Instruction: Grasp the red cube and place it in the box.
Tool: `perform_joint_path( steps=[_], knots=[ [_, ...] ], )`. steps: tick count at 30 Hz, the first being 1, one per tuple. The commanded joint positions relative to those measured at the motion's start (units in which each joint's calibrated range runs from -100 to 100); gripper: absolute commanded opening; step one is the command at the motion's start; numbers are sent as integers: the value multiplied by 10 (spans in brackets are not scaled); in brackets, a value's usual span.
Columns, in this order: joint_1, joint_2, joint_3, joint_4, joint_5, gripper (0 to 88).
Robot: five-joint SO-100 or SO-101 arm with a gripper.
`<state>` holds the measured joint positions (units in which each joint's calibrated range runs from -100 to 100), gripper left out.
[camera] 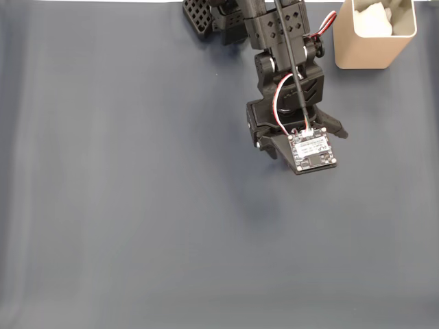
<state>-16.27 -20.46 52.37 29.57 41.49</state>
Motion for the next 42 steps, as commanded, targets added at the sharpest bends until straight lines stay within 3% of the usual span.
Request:
perform_joint_path(
  steps=[1,34,42],
  knots=[
    [-7,1,-15,-8,-3,495],
    [-25,21,-50,-6,-15,491],
    [-24,20,-53,-4,-9,400]
  ],
)
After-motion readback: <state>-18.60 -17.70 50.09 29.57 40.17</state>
